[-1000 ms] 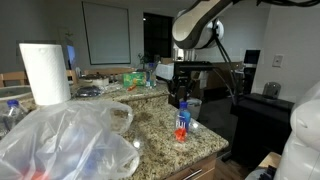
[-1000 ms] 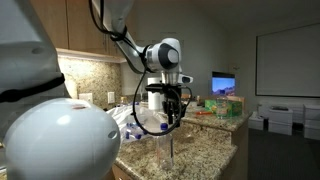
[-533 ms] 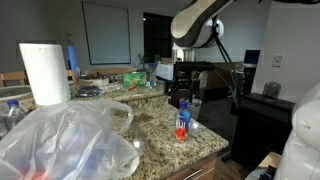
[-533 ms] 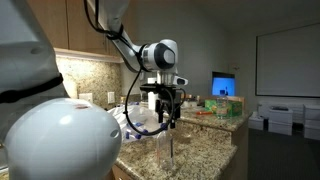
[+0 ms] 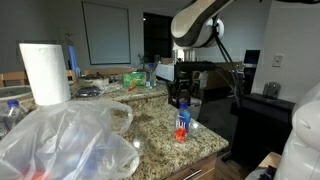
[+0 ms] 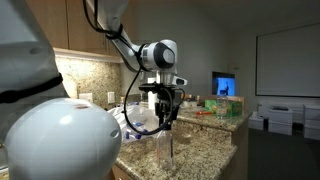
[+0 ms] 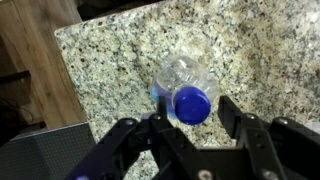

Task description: Put five clear bottles inside the white plastic bag

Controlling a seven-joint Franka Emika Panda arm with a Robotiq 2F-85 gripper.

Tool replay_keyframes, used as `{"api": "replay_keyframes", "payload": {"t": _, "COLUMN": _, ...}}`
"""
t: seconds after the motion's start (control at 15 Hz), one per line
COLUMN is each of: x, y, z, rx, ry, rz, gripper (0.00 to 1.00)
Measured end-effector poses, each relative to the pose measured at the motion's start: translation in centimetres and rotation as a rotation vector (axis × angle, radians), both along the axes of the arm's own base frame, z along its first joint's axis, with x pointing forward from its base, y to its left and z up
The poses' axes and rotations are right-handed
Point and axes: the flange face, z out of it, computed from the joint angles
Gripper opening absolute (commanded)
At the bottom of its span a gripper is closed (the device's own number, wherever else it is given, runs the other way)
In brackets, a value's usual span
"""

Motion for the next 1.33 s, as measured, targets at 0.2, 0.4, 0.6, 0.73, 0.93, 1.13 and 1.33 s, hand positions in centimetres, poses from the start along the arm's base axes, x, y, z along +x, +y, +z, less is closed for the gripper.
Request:
{"api": "replay_keyframes", "payload": {"t": 0.2, "x": -0.1, "y": 0.1, "z": -0.1, "rx": -0.002, "ry": 0.011, "rz": 0.003, "gripper": 0.09}}
{"api": "replay_keyframes", "payload": {"t": 0.4, "x": 0.0, "y": 0.1, "z": 0.2, "rx": 0.003, "ry": 0.004, "rz": 0.001, "gripper": 0.09}}
{"api": "replay_keyframes", "payload": {"t": 0.6, "x": 1.0, "y": -0.1, "z": 1.7, "rx": 0.034, "ry": -0.032, "rz": -0.023, "gripper": 0.09}}
{"api": "replay_keyframes", "payload": {"t": 0.73, "x": 2.0, "y": -0.4, "z": 3.4, "rx": 0.091, "ry": -0.080, "rz": -0.062, "gripper": 0.09}}
{"api": "replay_keyframes", "payload": {"t": 0.93, "x": 3.1, "y": -0.7, "z": 4.9, "rx": 0.249, "ry": -0.117, "rz": -0.142, "gripper": 0.09}}
{"api": "replay_keyframes", "payload": {"t": 1.13, "x": 3.6, "y": 0.8, "z": 3.8, "rx": 0.427, "ry": -0.099, "rz": -0.198, "gripper": 0.09}}
{"api": "replay_keyframes", "payload": {"t": 1.33, "x": 4.4, "y": 4.2, "z": 0.8, "rx": 0.596, "ry": -0.078, "rz": -0.252, "gripper": 0.09}}
